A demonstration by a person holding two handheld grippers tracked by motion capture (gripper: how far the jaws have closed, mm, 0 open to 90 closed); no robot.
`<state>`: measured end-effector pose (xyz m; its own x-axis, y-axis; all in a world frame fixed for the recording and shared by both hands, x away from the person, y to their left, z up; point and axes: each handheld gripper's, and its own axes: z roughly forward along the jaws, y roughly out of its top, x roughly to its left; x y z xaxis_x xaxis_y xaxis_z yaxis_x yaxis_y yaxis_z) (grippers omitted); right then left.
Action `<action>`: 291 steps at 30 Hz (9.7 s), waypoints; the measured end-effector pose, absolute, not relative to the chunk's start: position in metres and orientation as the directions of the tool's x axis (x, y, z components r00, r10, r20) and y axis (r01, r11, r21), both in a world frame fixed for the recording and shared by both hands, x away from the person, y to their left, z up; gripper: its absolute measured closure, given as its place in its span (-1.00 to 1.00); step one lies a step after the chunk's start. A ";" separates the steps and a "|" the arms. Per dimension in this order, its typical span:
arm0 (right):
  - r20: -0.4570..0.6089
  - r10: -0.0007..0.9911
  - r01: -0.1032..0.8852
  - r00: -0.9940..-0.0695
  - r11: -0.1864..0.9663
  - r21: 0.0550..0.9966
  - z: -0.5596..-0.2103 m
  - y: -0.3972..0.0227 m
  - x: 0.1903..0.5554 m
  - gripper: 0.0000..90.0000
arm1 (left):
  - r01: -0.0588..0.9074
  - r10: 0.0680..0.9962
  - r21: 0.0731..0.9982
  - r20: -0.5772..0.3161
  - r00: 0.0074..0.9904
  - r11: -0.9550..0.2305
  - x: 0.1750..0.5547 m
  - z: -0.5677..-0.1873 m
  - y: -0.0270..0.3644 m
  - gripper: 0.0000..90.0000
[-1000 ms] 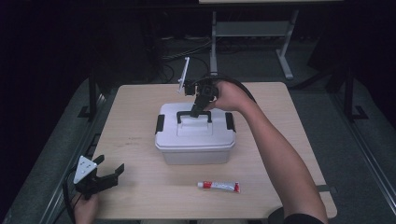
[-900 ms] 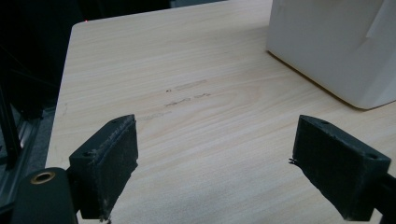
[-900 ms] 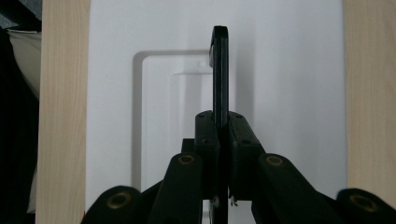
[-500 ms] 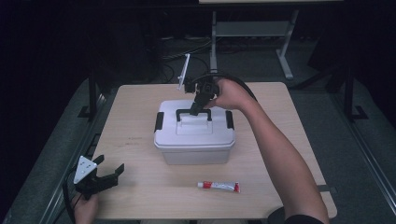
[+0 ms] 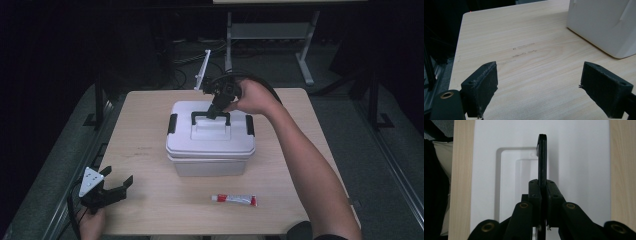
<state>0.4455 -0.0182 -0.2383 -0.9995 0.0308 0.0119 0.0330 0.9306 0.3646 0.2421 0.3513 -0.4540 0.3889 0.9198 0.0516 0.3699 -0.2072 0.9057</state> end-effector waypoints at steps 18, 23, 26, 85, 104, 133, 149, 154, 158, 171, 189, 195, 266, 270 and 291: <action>-0.020 0.083 0.069 -0.996 0.916 0.395 -0.220 -0.068 0.431 0.87 | 0.376 0.917 0.901 0.056 0.394 -0.217 0.242 -0.455 0.348 -0.70; -0.021 0.112 0.094 -0.994 0.909 0.406 -0.217 -0.087 0.427 0.87 | 0.377 0.918 0.900 0.059 0.391 -0.218 0.242 -0.455 0.349 -0.70; -0.021 0.134 0.113 -0.991 0.905 0.411 -0.216 -0.101 0.424 0.87 | 0.377 0.919 0.900 0.061 0.390 -0.219 0.242 -0.455 0.349 -0.70; 0.033 0.397 0.374 -0.917 0.830 0.414 -0.259 -0.267 0.385 0.87 | 0.380 0.922 0.896 0.074 0.381 -0.229 0.242 -0.456 0.348 -0.70; 0.071 0.432 0.421 -0.899 0.809 0.410 -0.298 -0.287 0.382 0.87 | 0.376 0.921 0.897 0.079 0.382 -0.233 0.242 -0.456 0.348 -0.70; 0.136 0.448 0.465 -0.884 0.811 0.354 -0.386 -0.271 0.398 0.87 | 0.374 0.922 0.898 0.082 0.378 -0.233 0.242 -0.456 0.350 -0.70; 0.145 0.463 0.480 -0.875 0.786 0.388 -0.397 -0.274 0.398 0.76 | 0.375 0.922 0.897 0.083 0.379 -0.234 0.242 -0.456 0.350 -0.70; 0.123 0.482 0.489 -0.867 0.778 0.395 -0.393 -0.274 0.397 0.52 | 0.375 0.920 0.896 0.082 0.383 -0.236 0.242 -0.456 0.349 -0.70; 0.104 0.493 0.490 -0.864 0.771 0.407 -0.387 -0.276 0.395 0.45 | 0.376 0.920 0.896 0.080 0.383 -0.235 0.242 -0.456 0.349 -0.70; 0.052 0.489 0.456 -0.870 0.763 0.458 -0.359 -0.280 0.379 0.38 | 0.375 0.920 0.897 0.080 0.384 -0.235 0.242 -0.456 0.348 -0.70; 0.024 0.427 0.382 -0.904 0.780 0.496 -0.372 -0.255 0.318 0.23 | 0.372 0.919 0.897 0.084 0.386 -0.238 0.242 -0.456 0.347 -0.70; 0.055 0.389 0.361 -0.920 0.782 0.508 -0.382 -0.238 0.305 0.18 | 0.372 0.919 0.897 0.084 0.386 -0.239 0.241 -0.456 0.347 -0.70; 0.039 0.052 0.063 -0.998 0.907 0.416 -0.444 -0.081 0.295 0.55 | 0.371 0.921 0.900 0.079 0.382 -0.231 0.241 -0.455 0.351 -0.70; 0.038 0.052 0.063 -0.998 0.910 0.410 -0.444 -0.081 0.294 0.58 | 0.370 0.921 0.900 0.080 0.382 -0.232 0.241 -0.455 0.351 -0.70; 0.060 0.034 0.058 -0.998 0.885 0.462 -0.407 -0.087 0.288 0.58 | 0.369 0.921 0.899 0.084 0.380 -0.235 0.241 -0.455 0.351 -0.70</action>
<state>0.2880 -0.0867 -0.4071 -0.9976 0.0339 0.0601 0.0579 0.8848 0.4623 0.2411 0.3512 -0.4549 0.3802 0.9211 0.0842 0.3690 -0.2345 0.8994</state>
